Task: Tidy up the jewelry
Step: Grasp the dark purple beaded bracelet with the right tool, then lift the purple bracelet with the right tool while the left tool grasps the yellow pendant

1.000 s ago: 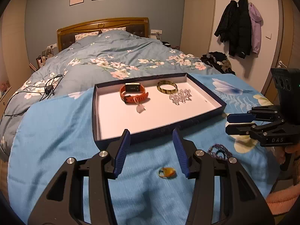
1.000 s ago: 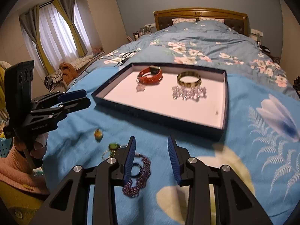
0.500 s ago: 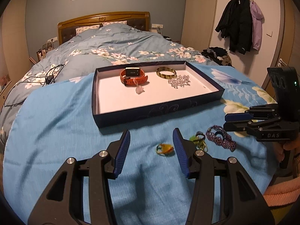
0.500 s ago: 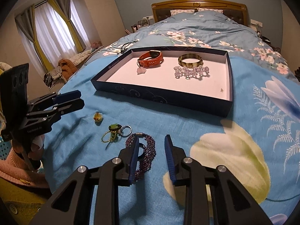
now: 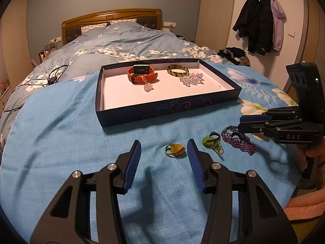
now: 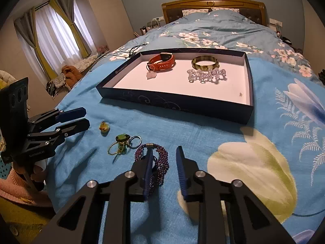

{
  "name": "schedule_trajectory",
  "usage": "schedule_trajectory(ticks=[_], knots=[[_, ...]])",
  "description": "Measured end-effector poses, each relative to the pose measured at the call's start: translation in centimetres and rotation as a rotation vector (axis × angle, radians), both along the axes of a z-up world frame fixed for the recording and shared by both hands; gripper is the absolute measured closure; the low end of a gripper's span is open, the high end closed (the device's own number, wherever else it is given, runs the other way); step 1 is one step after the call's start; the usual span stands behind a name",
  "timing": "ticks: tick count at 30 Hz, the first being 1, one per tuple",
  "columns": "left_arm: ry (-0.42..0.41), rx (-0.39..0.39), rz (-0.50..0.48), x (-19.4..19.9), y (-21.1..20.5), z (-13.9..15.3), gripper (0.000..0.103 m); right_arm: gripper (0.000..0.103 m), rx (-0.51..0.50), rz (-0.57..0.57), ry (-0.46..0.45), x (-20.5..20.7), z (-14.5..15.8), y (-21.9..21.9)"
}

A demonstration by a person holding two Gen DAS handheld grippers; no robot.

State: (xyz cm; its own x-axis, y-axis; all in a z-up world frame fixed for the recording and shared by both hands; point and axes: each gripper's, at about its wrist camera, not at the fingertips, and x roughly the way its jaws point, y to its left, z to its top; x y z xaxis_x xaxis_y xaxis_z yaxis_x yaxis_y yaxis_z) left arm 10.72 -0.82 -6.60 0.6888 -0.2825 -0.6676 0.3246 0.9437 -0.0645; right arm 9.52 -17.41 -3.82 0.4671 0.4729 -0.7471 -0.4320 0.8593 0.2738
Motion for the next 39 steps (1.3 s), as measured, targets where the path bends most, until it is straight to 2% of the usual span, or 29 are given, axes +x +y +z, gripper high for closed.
schedule_trajectory(ticks=[7,18,31,35,39], knots=[[0.004,0.010,-0.016,-0.1,-0.3,-0.2,0.057,0.096,0.000,0.008,0.013,0.1,-0.4,0.2],[0.041,0.024,-0.064,0.8,-1.0,-0.7,0.064,0.097,0.055,0.019,-0.025,-1.0,1.3,-0.2],[0.078,0.053,-0.087,2.2,-1.8,-1.3,0.065,0.097,0.122,0.039,-0.060,-1.9,3.3,-0.2],[0.121,0.046,-0.084,2.7,-1.7,-1.9,0.076,0.097,0.134,0.044,-0.071,-1.9,3.8,-0.2],[0.128,0.042,-0.090,2.8,-1.7,-2.0,0.084,0.097,0.137,0.047,-0.078,-1.8,4.1,0.0]])
